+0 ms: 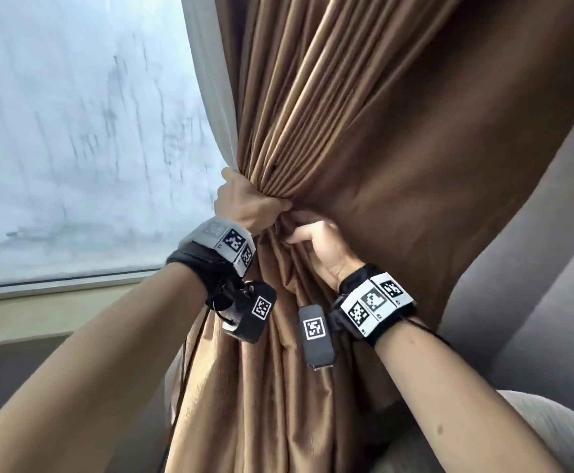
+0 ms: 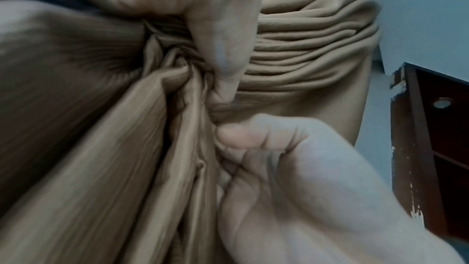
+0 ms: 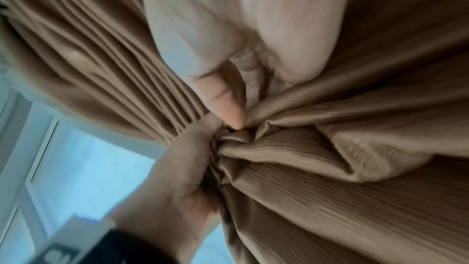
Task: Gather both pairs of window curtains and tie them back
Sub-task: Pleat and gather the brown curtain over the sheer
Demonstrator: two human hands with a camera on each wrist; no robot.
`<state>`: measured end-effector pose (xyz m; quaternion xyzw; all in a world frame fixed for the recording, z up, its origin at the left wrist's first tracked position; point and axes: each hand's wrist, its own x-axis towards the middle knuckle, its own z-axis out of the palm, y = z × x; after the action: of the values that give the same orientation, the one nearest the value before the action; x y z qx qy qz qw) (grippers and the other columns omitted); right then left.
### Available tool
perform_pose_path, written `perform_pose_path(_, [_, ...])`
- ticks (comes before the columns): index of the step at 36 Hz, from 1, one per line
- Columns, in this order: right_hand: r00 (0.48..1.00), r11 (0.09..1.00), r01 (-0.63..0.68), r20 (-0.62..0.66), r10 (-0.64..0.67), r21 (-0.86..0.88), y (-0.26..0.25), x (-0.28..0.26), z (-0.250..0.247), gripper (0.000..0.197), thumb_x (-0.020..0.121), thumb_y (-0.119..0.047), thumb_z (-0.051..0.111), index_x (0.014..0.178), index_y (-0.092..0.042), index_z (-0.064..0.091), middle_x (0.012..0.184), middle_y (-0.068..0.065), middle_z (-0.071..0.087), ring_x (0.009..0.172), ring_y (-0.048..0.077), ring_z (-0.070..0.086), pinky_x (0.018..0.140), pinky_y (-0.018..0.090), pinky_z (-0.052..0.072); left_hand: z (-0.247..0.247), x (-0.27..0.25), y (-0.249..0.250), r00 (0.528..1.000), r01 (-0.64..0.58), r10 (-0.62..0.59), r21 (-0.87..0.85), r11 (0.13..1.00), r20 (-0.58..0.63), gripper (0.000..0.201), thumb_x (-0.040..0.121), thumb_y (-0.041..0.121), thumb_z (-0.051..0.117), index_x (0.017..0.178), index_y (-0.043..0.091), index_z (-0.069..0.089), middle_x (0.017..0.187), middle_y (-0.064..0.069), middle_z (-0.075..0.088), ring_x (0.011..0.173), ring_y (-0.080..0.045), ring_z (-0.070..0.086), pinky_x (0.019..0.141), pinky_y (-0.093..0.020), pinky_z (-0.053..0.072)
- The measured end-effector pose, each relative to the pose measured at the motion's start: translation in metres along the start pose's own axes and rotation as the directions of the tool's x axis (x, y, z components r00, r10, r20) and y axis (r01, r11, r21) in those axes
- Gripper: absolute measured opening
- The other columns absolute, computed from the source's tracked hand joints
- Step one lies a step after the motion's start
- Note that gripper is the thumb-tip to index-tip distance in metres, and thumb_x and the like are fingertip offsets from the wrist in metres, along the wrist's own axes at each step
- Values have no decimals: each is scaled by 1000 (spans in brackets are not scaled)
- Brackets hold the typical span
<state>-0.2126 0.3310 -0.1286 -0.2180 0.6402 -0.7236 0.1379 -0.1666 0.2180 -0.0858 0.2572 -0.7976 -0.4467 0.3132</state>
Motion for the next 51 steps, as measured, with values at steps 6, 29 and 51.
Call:
perform_pose_path(6, [895, 988, -75, -428, 127, 136, 4, 15, -58, 17, 61, -23, 65, 75, -14, 68, 86, 4, 71, 81, 20, 66, 76, 32, 54, -8, 8, -6, 999, 21, -21, -10, 1000, -42, 100, 55, 39, 88, 135, 7, 38, 126, -11, 56, 115, -30, 56, 97, -33, 47])
perform_pose_path(29, [935, 997, 62, -353, -39, 54, -12, 20, -93, 44, 69, -17, 85, 108, -10, 68, 99, 3, 75, 89, 16, 72, 82, 31, 56, -22, 22, -10, 999, 4, -3, -30, 1000, 35, 85, 49, 35, 85, 127, 16, 55, 120, -3, 63, 110, -22, 58, 88, -26, 43])
perform_pose_path(51, [991, 994, 14, -130, -28, -108, -27, 0, -39, 77, 61, -45, 86, 125, -8, 62, 116, -1, 71, 109, 15, 66, 104, 36, 47, -19, 3, -9, 998, -11, 14, -49, 999, 60, 83, 62, 32, 86, 128, 10, 41, 111, 0, 50, 109, -22, 54, 88, -27, 44])
